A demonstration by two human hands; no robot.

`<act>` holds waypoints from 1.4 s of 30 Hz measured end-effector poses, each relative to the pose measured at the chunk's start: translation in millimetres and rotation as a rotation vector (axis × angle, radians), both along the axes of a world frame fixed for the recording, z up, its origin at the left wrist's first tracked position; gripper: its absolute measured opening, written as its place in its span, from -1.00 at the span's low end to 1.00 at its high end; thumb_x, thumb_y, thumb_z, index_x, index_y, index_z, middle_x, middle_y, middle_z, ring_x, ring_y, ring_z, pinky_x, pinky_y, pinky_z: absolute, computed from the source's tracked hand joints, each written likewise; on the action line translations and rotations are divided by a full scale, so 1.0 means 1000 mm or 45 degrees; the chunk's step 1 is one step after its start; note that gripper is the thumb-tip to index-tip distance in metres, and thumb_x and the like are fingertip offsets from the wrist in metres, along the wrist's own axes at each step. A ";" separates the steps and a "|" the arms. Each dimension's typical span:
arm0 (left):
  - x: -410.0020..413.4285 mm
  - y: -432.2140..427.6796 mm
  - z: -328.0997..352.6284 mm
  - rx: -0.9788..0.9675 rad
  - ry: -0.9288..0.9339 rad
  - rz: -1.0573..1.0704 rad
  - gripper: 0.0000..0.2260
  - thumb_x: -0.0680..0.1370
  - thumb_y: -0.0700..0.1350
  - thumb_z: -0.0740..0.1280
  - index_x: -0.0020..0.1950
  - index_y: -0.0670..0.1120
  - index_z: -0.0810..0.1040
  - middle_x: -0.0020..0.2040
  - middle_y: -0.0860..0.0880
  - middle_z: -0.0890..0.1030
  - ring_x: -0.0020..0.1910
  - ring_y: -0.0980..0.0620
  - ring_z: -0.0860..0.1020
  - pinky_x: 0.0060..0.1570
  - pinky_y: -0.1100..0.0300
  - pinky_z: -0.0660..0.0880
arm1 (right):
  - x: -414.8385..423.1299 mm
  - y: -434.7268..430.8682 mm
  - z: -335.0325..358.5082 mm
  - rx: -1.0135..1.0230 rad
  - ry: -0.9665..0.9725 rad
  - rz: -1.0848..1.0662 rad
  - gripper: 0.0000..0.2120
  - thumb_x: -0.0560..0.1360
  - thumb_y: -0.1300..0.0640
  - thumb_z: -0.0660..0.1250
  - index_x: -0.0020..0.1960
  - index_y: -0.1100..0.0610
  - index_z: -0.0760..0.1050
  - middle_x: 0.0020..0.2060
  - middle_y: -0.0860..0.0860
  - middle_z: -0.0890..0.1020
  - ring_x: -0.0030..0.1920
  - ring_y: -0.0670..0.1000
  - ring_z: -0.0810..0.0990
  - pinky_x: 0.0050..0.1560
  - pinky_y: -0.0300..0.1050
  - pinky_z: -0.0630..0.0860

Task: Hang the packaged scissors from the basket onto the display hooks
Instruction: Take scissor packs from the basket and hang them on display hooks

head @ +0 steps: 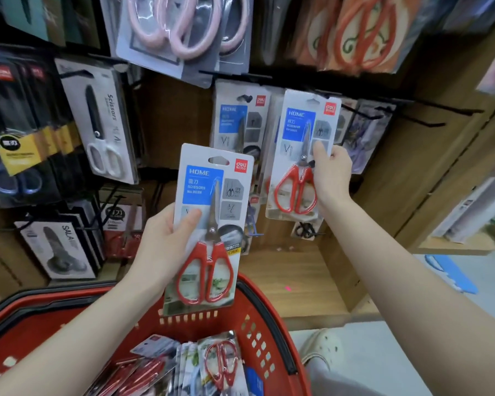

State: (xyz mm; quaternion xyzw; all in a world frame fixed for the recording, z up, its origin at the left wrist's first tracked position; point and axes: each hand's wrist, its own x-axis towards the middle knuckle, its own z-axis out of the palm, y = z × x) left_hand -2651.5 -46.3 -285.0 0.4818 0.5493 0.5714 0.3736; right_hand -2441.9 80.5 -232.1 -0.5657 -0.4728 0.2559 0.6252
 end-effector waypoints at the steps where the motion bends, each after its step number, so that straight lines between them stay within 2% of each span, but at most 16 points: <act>1: 0.001 0.002 -0.001 -0.011 0.001 -0.002 -0.85 0.60 -0.08 0.23 -0.02 0.11 0.58 -0.12 0.14 0.69 -0.11 0.19 0.64 -0.17 0.25 0.50 | 0.001 0.001 -0.002 0.010 -0.009 -0.016 -0.82 0.58 0.05 0.21 -0.02 0.17 0.42 -0.05 0.15 0.61 -0.08 0.08 0.58 -0.14 -0.01 0.45; 7: 0.006 0.009 -0.005 -0.040 0.015 -0.030 -0.84 0.60 -0.07 0.23 0.08 0.05 0.59 -0.07 0.11 0.68 -0.08 0.14 0.65 -0.11 0.19 0.54 | 0.012 0.000 -0.013 0.071 -0.096 -0.056 -0.85 0.60 0.04 0.18 0.00 0.14 0.37 -0.22 -0.06 0.49 -0.17 -0.03 0.49 -0.23 -0.17 0.38; 10: 0.007 0.011 -0.007 -0.048 0.013 -0.036 -0.84 0.59 -0.06 0.24 0.09 0.03 0.59 -0.05 0.08 0.69 -0.06 0.10 0.66 -0.05 0.11 0.56 | 0.014 0.005 -0.011 0.056 -0.102 -0.057 -0.86 0.59 0.06 0.20 -0.02 0.14 0.36 -0.27 -0.07 0.44 -0.22 -0.04 0.45 -0.21 -0.14 0.37; 14: 0.009 0.013 -0.005 -0.044 -0.008 -0.028 -0.82 0.59 -0.05 0.24 0.11 0.02 0.59 -0.02 0.05 0.69 -0.03 0.06 0.65 0.01 0.03 0.56 | 0.013 0.024 -0.011 -0.016 -0.045 -0.014 -0.81 0.58 0.05 0.21 -0.18 0.07 0.32 -0.31 -0.05 0.39 -0.34 -0.10 0.34 -0.34 -0.25 0.26; 17: 0.010 0.015 0.000 -0.041 -0.014 -0.011 -0.85 0.59 -0.06 0.24 0.07 0.05 0.59 -0.03 0.05 0.68 -0.03 0.05 0.65 0.00 0.04 0.57 | 0.009 0.037 -0.011 -0.092 -0.037 -0.002 -0.84 0.56 0.04 0.22 -0.09 0.13 0.39 -0.24 0.03 0.49 -0.24 0.00 0.47 -0.23 -0.13 0.37; 20: 0.010 0.015 0.004 -0.039 -0.015 -0.005 -0.85 0.60 -0.08 0.23 0.08 0.04 0.59 -0.03 0.04 0.68 -0.04 0.04 0.65 0.01 0.02 0.57 | 0.009 0.053 -0.009 -0.175 -0.018 0.004 -0.74 0.54 0.07 0.25 0.12 0.23 0.49 -0.06 0.10 0.63 -0.08 0.09 0.61 -0.05 0.01 0.55; 22: 0.009 0.015 0.006 -0.042 -0.010 -0.008 -0.83 0.61 -0.08 0.23 0.12 0.01 0.58 -0.03 0.03 0.68 -0.05 0.04 0.66 0.00 0.01 0.58 | 0.012 0.063 -0.009 -0.218 -0.026 0.010 -0.69 0.52 0.07 0.29 0.16 0.25 0.51 -0.01 0.12 0.65 -0.03 0.11 0.63 0.05 0.03 0.57; 25: 0.009 0.014 0.009 -0.041 -0.029 -0.016 -0.81 0.61 -0.07 0.22 0.15 0.00 0.57 -0.02 0.03 0.68 -0.08 0.07 0.67 -0.04 0.06 0.59 | 0.014 0.067 -0.008 -0.335 -0.040 0.016 -0.59 0.52 0.05 0.33 0.24 0.31 0.46 -0.01 0.12 0.59 -0.06 0.07 0.57 -0.10 -0.07 0.51; 26: 0.009 0.013 0.010 -0.038 -0.029 -0.014 -0.80 0.61 -0.06 0.22 0.17 0.00 0.56 -0.01 0.03 0.68 -0.07 0.07 0.66 -0.05 0.06 0.59 | 0.014 0.067 -0.009 -0.360 -0.047 -0.004 -0.53 0.51 0.05 0.35 0.29 0.33 0.40 0.04 0.13 0.56 0.00 0.08 0.56 -0.08 -0.07 0.51; 28: 0.008 0.012 0.011 -0.029 -0.017 -0.008 -0.79 0.61 -0.06 0.21 0.19 0.00 0.55 0.00 0.05 0.67 -0.07 0.10 0.66 -0.09 0.13 0.59 | 0.011 0.054 -0.008 -0.345 -0.158 -0.103 -0.46 0.50 0.08 0.38 0.34 0.34 0.30 0.16 0.12 0.44 0.18 0.11 0.48 0.15 -0.01 0.48; 30: 0.007 0.009 0.011 -0.011 -0.010 -0.008 -0.80 0.62 -0.06 0.20 0.19 0.02 0.54 0.00 0.08 0.66 -0.08 0.18 0.64 -0.20 0.31 0.54 | 0.000 0.025 -0.006 -0.194 -0.299 -0.154 -0.58 0.52 0.15 0.33 0.28 0.32 0.29 0.13 0.08 0.33 0.14 0.01 0.40 0.22 -0.09 0.39; 32: 0.008 0.004 0.011 0.013 -0.015 -0.009 -0.81 0.62 -0.07 0.19 0.19 0.04 0.53 0.00 0.11 0.65 -0.09 0.26 0.62 -0.28 0.43 0.49 | -0.013 -0.012 -0.007 -0.077 -0.368 -0.003 -0.70 0.57 0.17 0.24 0.25 0.26 0.32 0.13 0.06 0.39 0.07 -0.06 0.40 0.16 -0.24 0.36; 34: 0.009 -0.002 0.011 0.032 -0.003 -0.008 -0.83 0.61 -0.08 0.20 0.15 0.02 0.53 -0.01 0.11 0.64 -0.10 0.29 0.61 -0.30 0.48 0.47 | -0.025 -0.049 -0.011 -0.130 -0.362 0.289 -0.72 0.61 0.08 0.17 0.27 0.18 0.36 0.10 -0.02 0.49 0.07 -0.10 0.48 0.12 -0.28 0.38; 36: 0.011 -0.009 0.008 0.055 0.022 -0.004 -0.90 0.59 -0.10 0.26 0.04 -0.03 0.56 -0.06 0.03 0.65 -0.12 0.20 0.61 -0.26 0.40 0.51 | -0.034 -0.078 -0.015 -0.253 -0.249 0.592 -0.71 0.61 -0.02 0.14 0.22 0.12 0.42 0.06 -0.06 0.59 0.04 -0.13 0.58 0.13 -0.22 0.48; 38: 0.014 -0.015 0.005 0.068 0.044 -0.023 -0.96 0.55 -0.14 0.33 -0.07 -0.08 0.55 -0.12 -0.05 0.66 -0.16 0.07 0.62 -0.24 0.27 0.52 | -0.037 -0.097 -0.018 -0.321 -0.130 0.792 -0.73 0.61 -0.01 0.15 0.18 0.10 0.50 0.02 -0.08 0.66 -0.01 -0.15 0.63 0.00 -0.26 0.56; 42: 0.018 -0.021 0.003 0.066 0.043 -0.101 -0.96 0.50 -0.19 0.39 -0.08 -0.10 0.56 -0.16 0.02 0.68 -0.18 0.16 0.64 -0.26 0.34 0.52 | -0.033 -0.106 -0.020 -0.331 0.026 0.759 -0.81 0.58 0.10 0.24 0.13 0.08 0.58 0.01 -0.04 0.69 0.02 -0.03 0.67 0.03 -0.03 0.60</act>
